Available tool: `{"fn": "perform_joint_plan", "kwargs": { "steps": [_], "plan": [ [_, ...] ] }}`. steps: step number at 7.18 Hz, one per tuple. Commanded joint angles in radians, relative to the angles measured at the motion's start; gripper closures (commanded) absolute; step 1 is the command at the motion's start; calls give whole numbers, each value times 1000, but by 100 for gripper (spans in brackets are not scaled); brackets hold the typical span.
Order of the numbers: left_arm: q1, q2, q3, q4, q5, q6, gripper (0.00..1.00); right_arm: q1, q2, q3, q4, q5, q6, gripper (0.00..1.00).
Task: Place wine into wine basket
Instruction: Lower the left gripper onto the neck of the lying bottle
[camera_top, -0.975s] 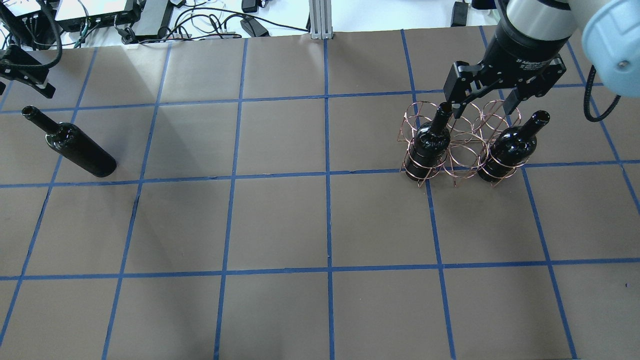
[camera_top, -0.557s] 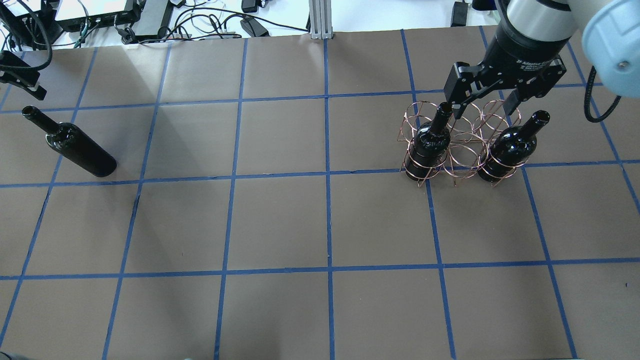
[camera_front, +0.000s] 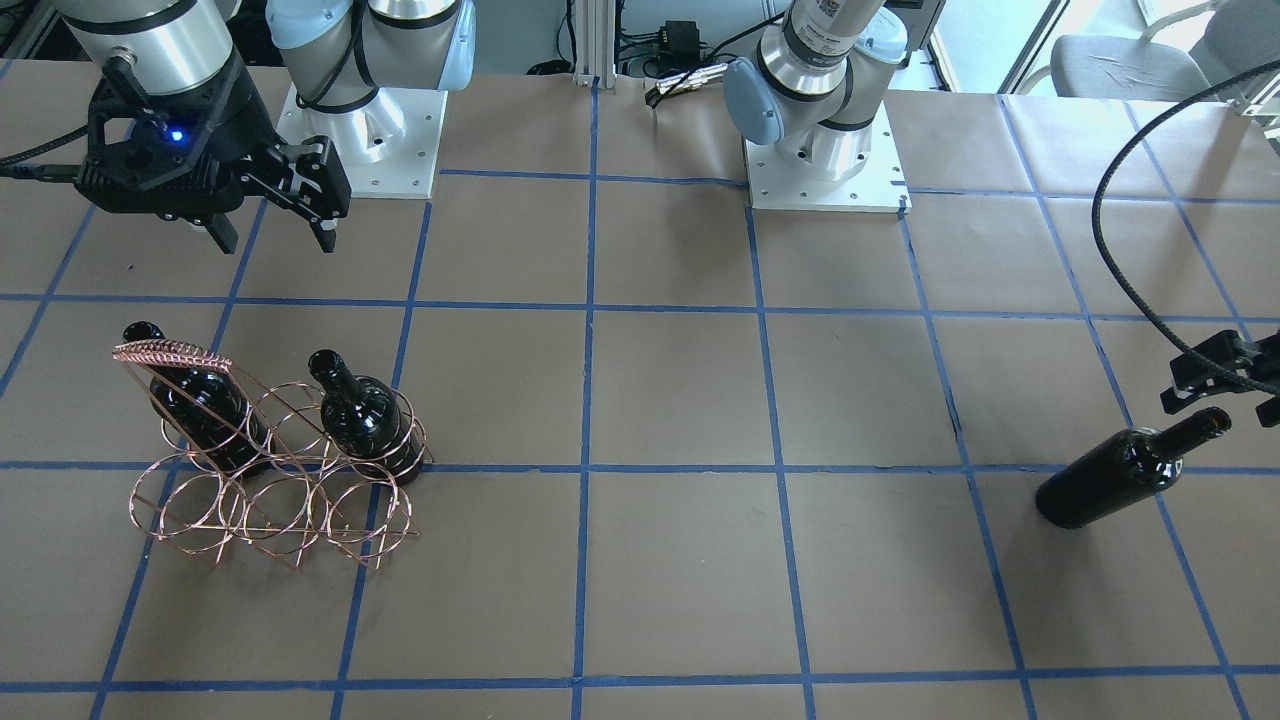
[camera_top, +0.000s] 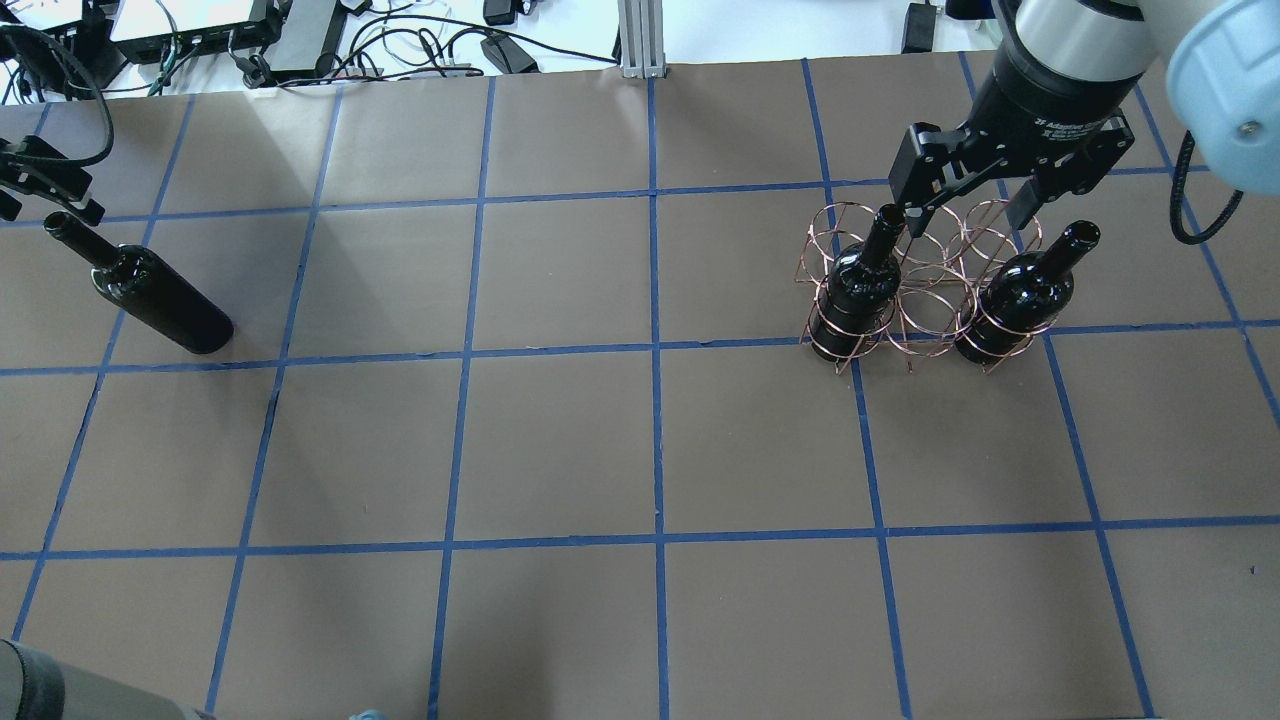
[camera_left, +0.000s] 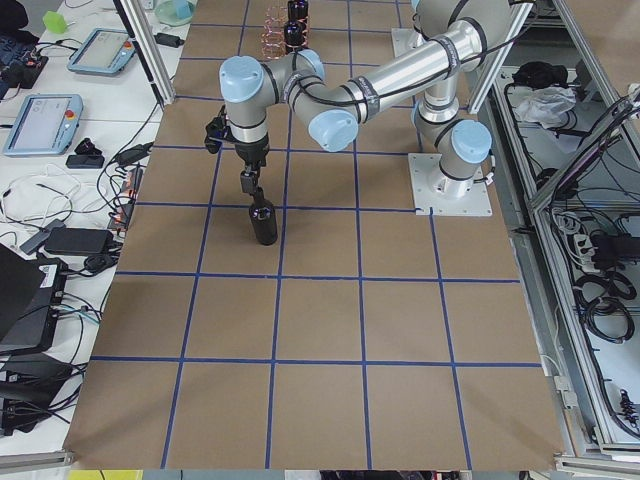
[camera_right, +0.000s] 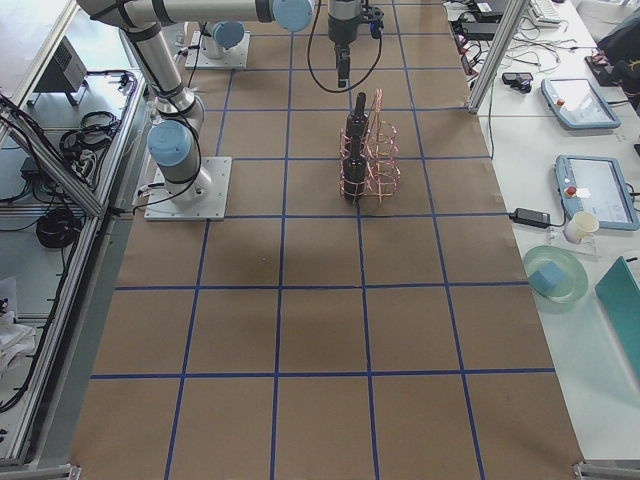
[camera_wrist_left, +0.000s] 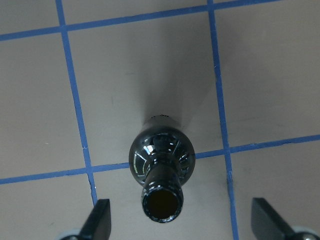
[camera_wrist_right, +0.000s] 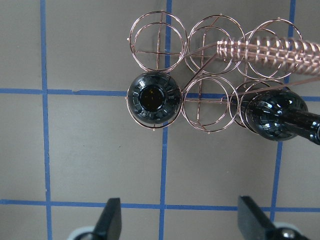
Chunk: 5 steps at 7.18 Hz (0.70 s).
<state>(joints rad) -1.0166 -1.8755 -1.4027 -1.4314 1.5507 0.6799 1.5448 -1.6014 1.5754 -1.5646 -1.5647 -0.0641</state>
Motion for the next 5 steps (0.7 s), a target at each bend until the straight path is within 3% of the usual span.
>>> {"fn": "perform_joint_plan", "kwargs": {
  "steps": [1, 5],
  "plan": [
    [3, -33, 1, 9, 0, -2, 0, 0, 0, 0, 0, 0, 0, 16],
    [1, -60, -2, 35, -11, -25, 0, 1, 0, 2, 0, 0, 3, 16]
  ]
}}
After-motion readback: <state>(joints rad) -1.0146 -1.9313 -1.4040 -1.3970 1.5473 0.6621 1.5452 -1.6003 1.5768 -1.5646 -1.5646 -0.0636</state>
